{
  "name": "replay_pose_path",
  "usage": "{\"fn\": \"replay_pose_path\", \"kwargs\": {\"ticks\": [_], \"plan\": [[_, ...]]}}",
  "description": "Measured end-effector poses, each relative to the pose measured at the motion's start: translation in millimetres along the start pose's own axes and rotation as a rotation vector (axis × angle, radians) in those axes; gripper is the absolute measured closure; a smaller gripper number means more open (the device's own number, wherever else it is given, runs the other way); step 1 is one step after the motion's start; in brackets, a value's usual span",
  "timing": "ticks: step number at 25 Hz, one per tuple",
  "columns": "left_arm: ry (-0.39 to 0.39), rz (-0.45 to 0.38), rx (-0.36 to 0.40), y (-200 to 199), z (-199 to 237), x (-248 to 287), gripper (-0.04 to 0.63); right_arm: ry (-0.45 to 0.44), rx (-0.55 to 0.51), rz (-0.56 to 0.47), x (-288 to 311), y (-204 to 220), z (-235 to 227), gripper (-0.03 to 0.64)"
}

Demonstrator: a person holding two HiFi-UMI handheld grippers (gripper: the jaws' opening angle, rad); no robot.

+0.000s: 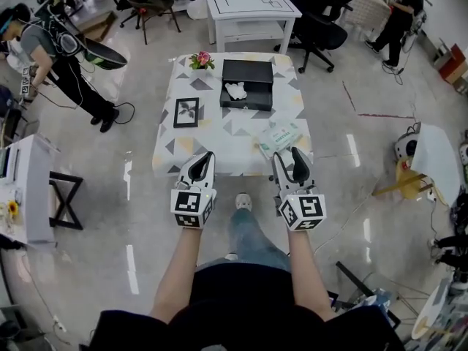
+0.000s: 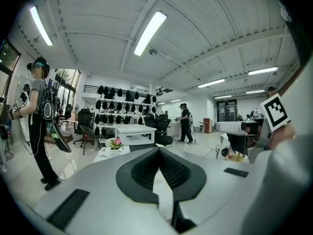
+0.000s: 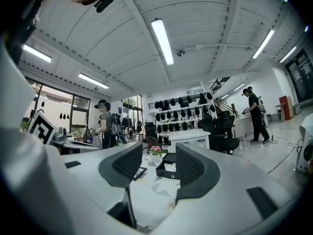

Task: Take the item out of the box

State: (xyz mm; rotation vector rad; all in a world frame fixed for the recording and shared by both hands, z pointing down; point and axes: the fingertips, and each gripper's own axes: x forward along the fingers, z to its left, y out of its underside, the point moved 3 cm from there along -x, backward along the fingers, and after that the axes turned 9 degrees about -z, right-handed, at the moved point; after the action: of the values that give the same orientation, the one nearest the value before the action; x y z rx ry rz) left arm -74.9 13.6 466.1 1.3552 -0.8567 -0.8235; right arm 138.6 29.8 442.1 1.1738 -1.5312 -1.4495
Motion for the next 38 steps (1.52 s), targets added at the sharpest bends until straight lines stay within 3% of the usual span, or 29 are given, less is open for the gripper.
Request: {"fn": "replay_pose_path", "kwargs": {"ticks": [23, 38], "plan": [[-0.129, 0.050, -0.024, -5.9, 94.4, 180.4, 0.575, -0.143, -0.022, 0.104, 216.7, 15.5, -73.5, 0.419], [-0.128, 0.064, -0.053, -4.7, 126.9, 228.6, 0.575, -0.148, -0.023, 0.164, 276.6, 27.9, -83.8, 0.419]]}}
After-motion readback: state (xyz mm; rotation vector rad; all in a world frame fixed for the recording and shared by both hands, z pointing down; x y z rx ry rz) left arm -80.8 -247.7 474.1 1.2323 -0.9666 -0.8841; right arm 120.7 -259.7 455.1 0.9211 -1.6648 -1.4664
